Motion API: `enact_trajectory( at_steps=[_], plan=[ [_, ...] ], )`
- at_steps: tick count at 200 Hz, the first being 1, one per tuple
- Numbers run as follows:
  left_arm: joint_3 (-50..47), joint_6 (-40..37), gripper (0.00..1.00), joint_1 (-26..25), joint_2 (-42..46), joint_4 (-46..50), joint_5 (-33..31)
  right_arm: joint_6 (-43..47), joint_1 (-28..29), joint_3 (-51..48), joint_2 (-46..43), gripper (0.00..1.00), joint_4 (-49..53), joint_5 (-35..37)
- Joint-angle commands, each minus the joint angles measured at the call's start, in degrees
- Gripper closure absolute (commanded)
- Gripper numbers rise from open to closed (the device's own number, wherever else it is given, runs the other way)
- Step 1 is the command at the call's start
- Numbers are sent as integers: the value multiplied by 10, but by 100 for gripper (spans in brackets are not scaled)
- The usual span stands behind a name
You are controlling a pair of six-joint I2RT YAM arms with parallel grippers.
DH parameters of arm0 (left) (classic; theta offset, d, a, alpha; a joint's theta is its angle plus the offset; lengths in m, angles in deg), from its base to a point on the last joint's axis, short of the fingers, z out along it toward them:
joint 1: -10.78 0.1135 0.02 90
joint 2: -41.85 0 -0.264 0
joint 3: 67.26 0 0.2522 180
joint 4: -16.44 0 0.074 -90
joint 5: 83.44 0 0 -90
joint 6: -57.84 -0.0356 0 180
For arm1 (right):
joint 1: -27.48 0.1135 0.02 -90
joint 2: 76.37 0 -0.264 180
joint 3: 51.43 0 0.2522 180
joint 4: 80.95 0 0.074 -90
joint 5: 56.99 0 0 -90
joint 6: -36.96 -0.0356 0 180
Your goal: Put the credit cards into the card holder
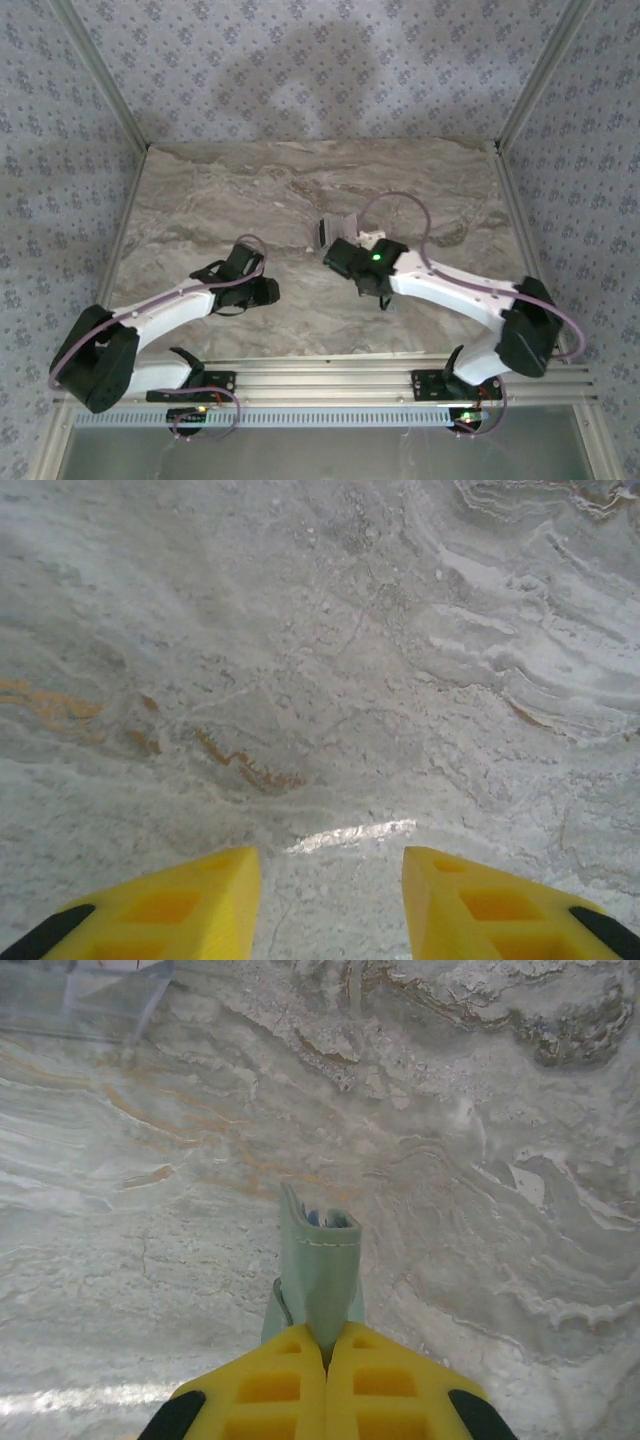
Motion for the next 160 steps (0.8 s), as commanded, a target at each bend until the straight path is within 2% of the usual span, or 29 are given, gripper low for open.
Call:
enact_trajectory(
  at_steps=[1,19,54,82,102,126,160],
  plan=[
    [-4,6,57,5,30,35,-18,-41,31,40,81,100,42,50],
    [-4,5,57,12,46,48,-22,-34,52,72,144,99,18,26],
    [-4,4,54,29,59,58,-20,38,72,137,223,66,-61,-53],
    [-10,8,52,50,65,51,6,102,53,125,195,46,-164,-172],
    [-8,-1,49,55,67,42,23,137,22,89,134,41,-207,-228],
    [13,-29,45,50,43,26,56,144,-33,41,69,39,-199,-245],
    [83,-61,37,-19,-30,9,57,148,-103,-54,-1,42,-186,-258]
  ],
)
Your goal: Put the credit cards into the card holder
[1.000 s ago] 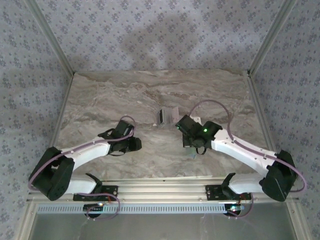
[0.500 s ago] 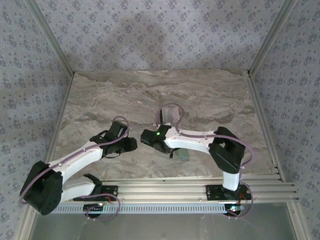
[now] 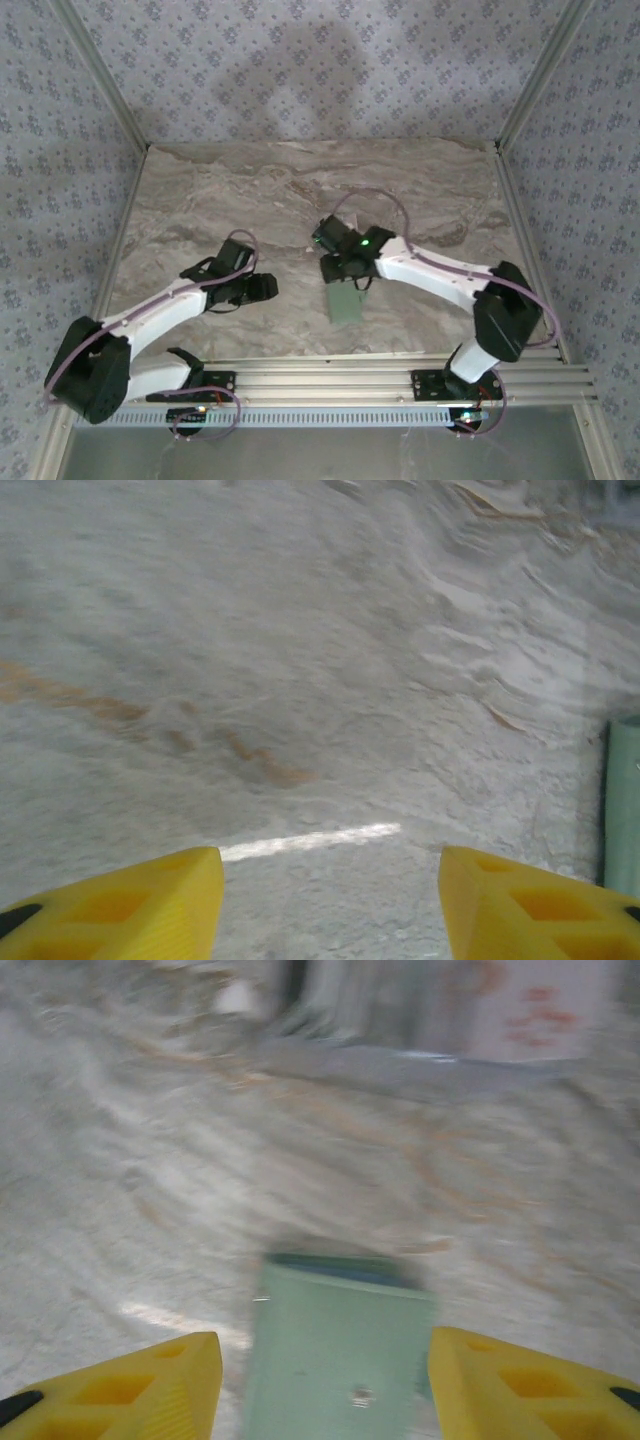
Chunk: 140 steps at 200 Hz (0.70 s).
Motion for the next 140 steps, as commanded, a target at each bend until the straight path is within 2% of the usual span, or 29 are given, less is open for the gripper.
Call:
enact_trajectory(
  at_steps=[1,33,69,140],
  plan=[
    [63,-39,37,-45,-44,-21,22,19,-35,-67,-38,42,16,-36],
    [149,-85,33,-120,-142,-15,8,28,-85,-141,-92,44,-29,-120],
    [224,-130,31,-183,-230,18,-25,38,-118,-175,-94,50,-57,-165],
    [281,-145,33,-222,-308,55,-83,68,-148,-188,-66,74,-86,-195]
  ],
)
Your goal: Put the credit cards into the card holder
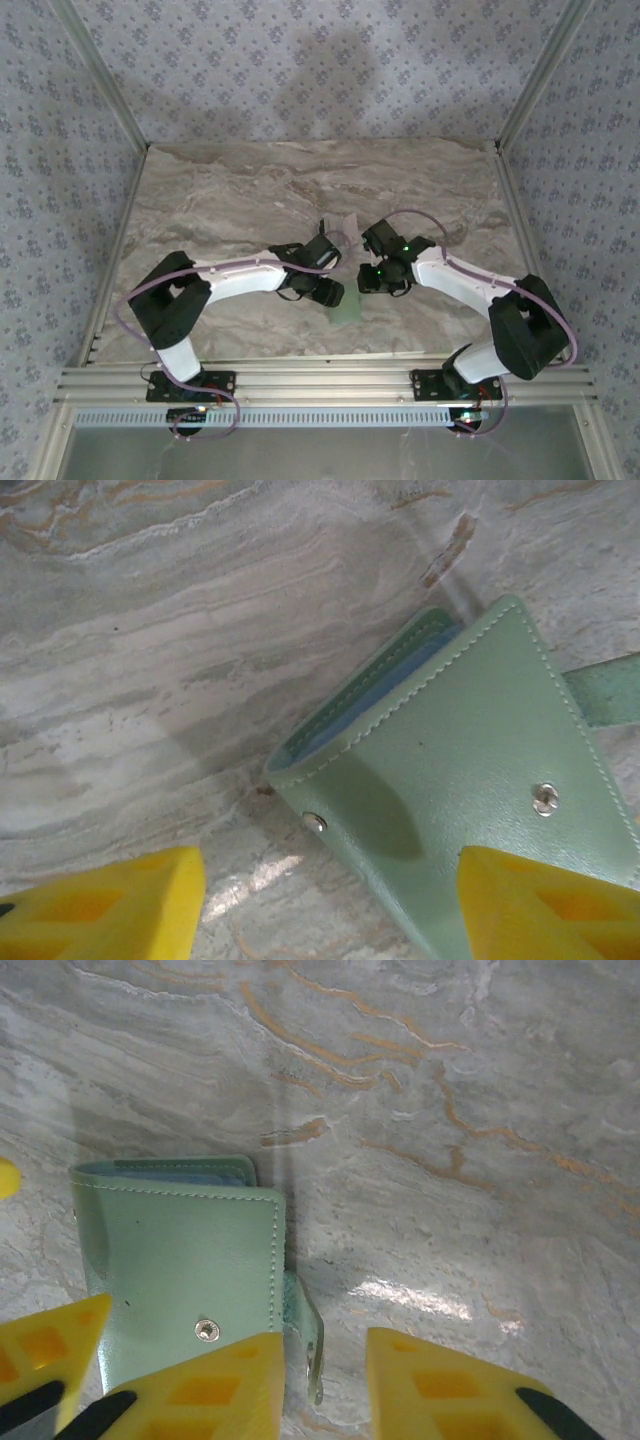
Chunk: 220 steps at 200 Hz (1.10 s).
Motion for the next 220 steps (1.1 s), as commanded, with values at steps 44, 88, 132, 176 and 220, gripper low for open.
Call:
enact_trajectory(
  at_steps=[44,88,132,176,220],
  plan=[
    [21,-13,33,-10,-26,30,-35,22,-14,-17,9,80,-13,-27],
    [20,5,33,-10,-42,33,-58,24,-16,-21,8,77,-11,-29],
    [15,35,33,-9,-46,34,-75,25,-16,-25,4,83,-9,-33],
    [4,57,34,5,-44,34,-83,26,-20,-28,0,99,-9,-42],
    [-9,55,34,11,-39,14,-60,25,-28,-30,-17,100,-24,-74]
  ],
)
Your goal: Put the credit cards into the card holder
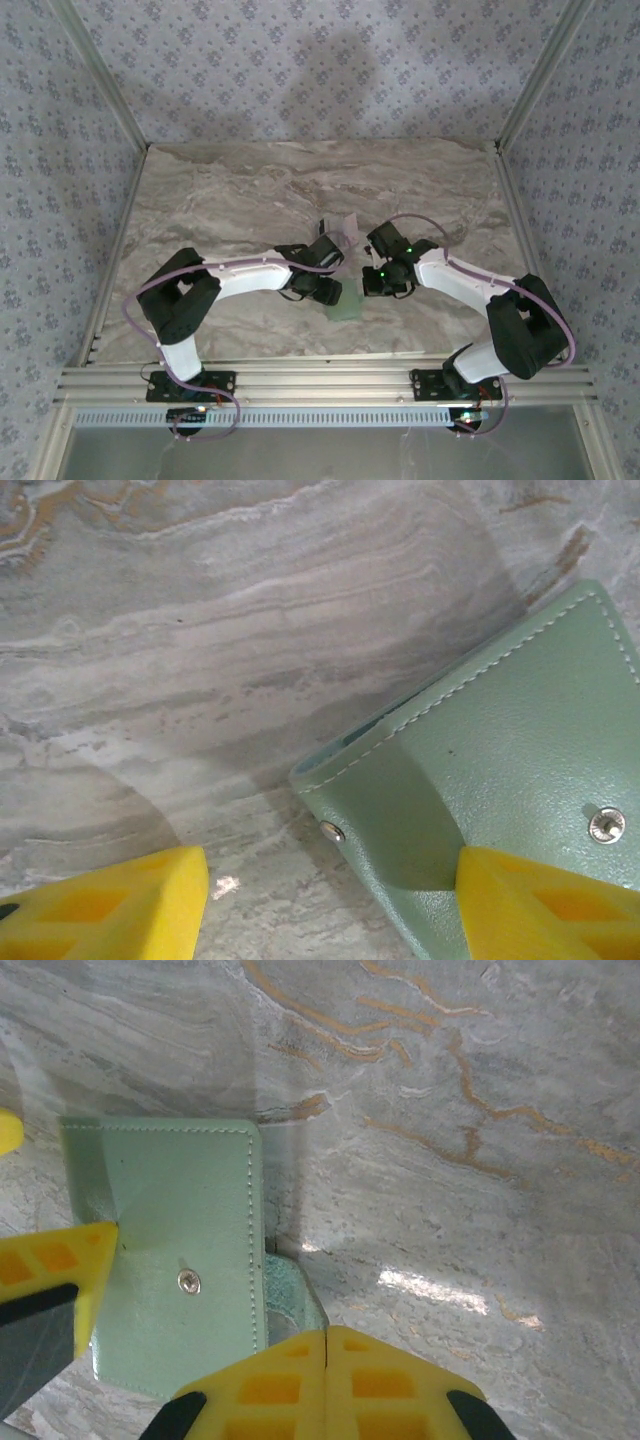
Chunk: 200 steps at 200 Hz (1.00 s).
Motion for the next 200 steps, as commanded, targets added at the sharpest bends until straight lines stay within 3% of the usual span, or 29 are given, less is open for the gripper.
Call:
enact_trajectory(
  at_steps=[1,131,200],
  plan=[
    [-17,8,34,8,-13,6,-23,3,-8,-3,-17,100,-4,-30],
    [-50,15,35,7,-15,-34,-5,-20,-8,35,75,100,-89,-157],
    [-61,20,35,10,-12,-47,-1,-34,-5,45,122,100,-107,-176]
  ],
)
